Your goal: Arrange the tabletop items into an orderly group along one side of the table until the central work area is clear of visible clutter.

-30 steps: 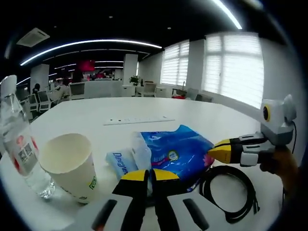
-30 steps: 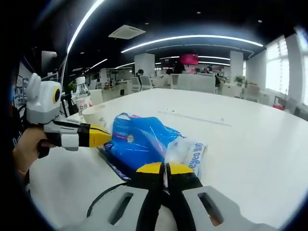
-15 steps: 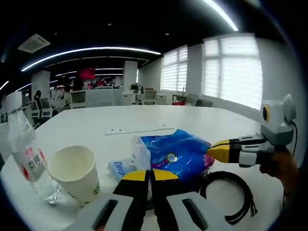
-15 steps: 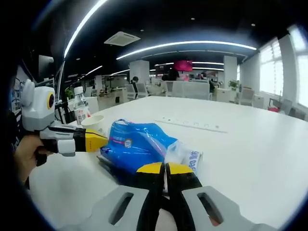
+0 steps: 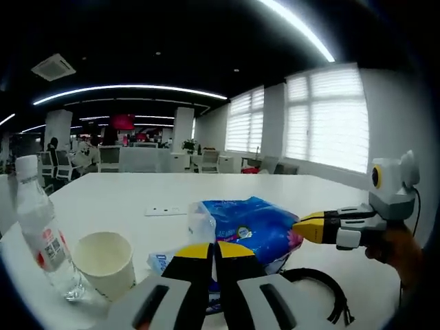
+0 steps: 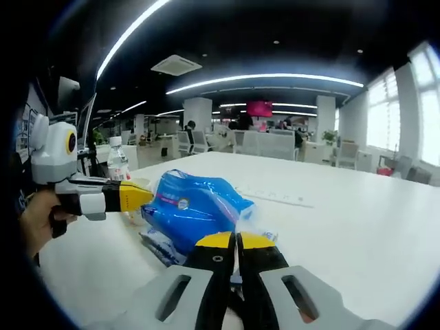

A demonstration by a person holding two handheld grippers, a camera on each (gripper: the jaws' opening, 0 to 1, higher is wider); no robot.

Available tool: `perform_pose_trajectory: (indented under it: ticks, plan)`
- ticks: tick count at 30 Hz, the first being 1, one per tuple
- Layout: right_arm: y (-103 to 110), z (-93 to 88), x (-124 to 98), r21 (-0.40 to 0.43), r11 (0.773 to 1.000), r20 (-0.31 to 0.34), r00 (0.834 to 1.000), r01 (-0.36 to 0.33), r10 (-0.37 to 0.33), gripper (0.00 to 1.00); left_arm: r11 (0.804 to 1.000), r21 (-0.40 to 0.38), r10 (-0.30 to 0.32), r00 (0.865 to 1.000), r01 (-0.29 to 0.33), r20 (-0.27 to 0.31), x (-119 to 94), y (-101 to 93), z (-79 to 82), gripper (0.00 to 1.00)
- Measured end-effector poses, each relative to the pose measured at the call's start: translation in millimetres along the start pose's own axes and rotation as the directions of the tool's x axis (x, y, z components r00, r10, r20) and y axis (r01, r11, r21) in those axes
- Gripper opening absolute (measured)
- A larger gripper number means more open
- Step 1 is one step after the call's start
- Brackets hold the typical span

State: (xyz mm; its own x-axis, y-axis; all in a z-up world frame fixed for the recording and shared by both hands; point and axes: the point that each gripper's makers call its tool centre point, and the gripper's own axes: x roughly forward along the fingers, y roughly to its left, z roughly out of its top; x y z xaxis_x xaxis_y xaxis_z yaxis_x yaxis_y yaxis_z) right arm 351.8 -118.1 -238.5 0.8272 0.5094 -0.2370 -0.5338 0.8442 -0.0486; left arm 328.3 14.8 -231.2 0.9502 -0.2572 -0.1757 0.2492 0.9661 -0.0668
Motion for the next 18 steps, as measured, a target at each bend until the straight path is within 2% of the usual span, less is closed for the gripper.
perform_pose_trajectory:
  ticks: [3,10,12,18]
  plan:
    - [-4.6,4.0,-4.7,0.016,1.000,0.009,1.000,0.001,-0.001,0.00,1.000,0.014,-0.006,1.000,0.006,0.004,0.4,-4.7,1.2,0.00]
    - [-17.7,12.4,-14.1,0.021,1.000,0.031,0.999,0.014,-0.014,0.00,0.999,-0.011,-0.032,0.999,0.033,0.036,4.9,-17.5,11.1,0.00]
    - [-23.6,13.7,-16.9,0.022,0.999,0.033,0.999,0.024,-0.025,0.00,0.998,-0.035,-0.054,0.997,0.056,0.056,6.5,-23.3,14.7,0.00]
    - [-35.2,16.2,-21.8,0.036,0.999,0.032,0.999,0.037,-0.038,0.00,0.997,-0.018,-0.074,0.995,0.075,0.061,11.4,-34.4,18.4,0.00]
